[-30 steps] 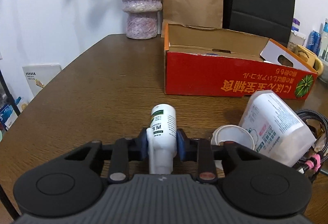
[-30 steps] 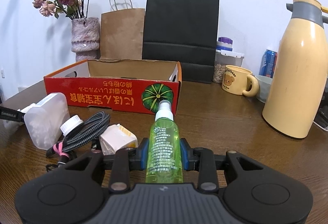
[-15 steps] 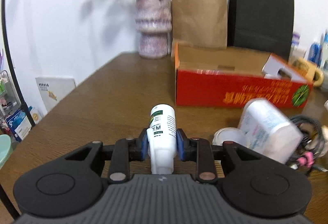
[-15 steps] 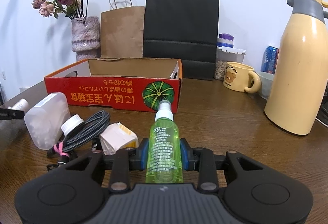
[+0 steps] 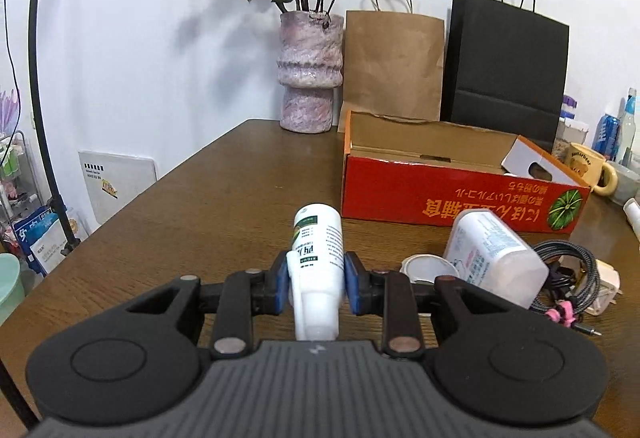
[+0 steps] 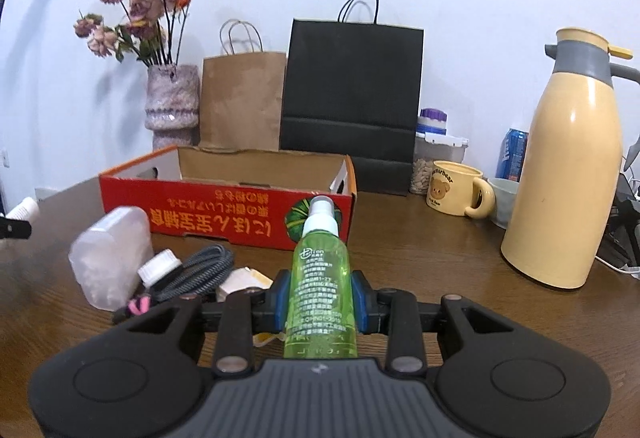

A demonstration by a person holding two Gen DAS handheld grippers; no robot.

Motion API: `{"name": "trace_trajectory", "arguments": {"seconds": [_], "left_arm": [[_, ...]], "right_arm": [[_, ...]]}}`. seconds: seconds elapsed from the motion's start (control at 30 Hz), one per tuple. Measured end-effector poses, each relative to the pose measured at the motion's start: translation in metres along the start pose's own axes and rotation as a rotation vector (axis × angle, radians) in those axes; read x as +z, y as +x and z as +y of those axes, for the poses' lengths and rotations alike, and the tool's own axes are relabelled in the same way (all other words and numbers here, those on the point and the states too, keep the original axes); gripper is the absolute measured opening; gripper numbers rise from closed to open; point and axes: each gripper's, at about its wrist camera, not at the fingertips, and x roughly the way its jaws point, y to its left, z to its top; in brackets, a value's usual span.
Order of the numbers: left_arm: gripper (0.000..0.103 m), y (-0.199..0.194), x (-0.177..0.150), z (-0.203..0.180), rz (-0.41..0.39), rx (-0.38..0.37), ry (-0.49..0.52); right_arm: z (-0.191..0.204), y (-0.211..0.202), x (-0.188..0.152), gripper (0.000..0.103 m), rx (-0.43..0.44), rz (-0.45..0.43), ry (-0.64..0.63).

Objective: Organize rigid objects
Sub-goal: 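Lift the white tube with the left tool while the right tool holds the green bottle, then carry the white tube in the left tool while the right tool carries the green bottle into the box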

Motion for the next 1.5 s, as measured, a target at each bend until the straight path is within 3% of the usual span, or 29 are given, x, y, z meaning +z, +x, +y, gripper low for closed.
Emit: {"name": "trace_trajectory", "arguments": {"seconds": [0.4, 0.77, 1.5], "left_arm": [[0.028, -0.025, 0.010, -0.009, -0.022, -0.050, 0.011], [0.028, -0.043, 0.042, -0.034, -0.079, -0.103, 0.039], [0.028, 0.002, 0.097, -0.071, -0.105, -0.150, 0.032]], "right_arm": [[0.017, -0.021, 0.010, 0.030, 0.058, -0.020, 0.013], [0.030, -0.024, 0.041, 0.030, 0.085, -0.045, 0.020], [0.039, 0.030, 0.096, 0.030, 0.095, -0.050, 0.051]]}}
